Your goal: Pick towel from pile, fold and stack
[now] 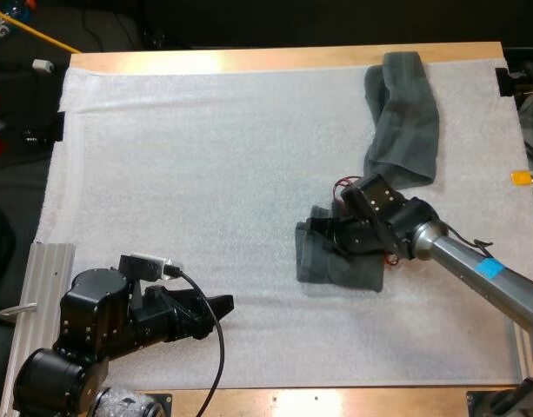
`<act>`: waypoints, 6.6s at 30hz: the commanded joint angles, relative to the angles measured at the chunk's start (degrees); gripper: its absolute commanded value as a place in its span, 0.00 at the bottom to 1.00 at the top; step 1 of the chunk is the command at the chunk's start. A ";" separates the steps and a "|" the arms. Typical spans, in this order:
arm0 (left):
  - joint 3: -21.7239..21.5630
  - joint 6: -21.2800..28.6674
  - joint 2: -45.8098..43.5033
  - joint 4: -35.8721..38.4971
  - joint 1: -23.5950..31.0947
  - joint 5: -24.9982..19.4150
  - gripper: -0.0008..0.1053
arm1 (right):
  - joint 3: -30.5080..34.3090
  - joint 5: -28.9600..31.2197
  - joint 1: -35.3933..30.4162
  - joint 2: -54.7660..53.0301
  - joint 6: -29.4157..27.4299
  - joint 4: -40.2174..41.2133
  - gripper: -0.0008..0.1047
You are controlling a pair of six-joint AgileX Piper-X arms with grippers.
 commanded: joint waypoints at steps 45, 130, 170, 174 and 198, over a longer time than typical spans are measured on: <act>0.03 0.05 -0.30 -0.20 0.05 0.56 0.63 | 0.01 1.69 6.08 -8.76 -4.45 6.66 0.53; 0.26 2.84 20.07 -16.59 -0.27 1.37 0.68 | 8.93 19.50 9.46 -61.50 -2.06 24.31 0.53; 0.16 0.35 63.19 -40.79 -1.66 15.76 0.68 | 8.93 20.03 9.46 -61.50 -2.06 24.67 0.53; 0.16 -3.57 63.18 -44.97 -5.41 15.00 0.68 | 8.93 20.03 9.46 -61.50 -2.06 24.67 0.53; -8.30 -18.83 69.79 -48.70 -15.77 10.25 0.24 | 8.93 19.04 9.46 -61.50 -2.06 30.17 0.53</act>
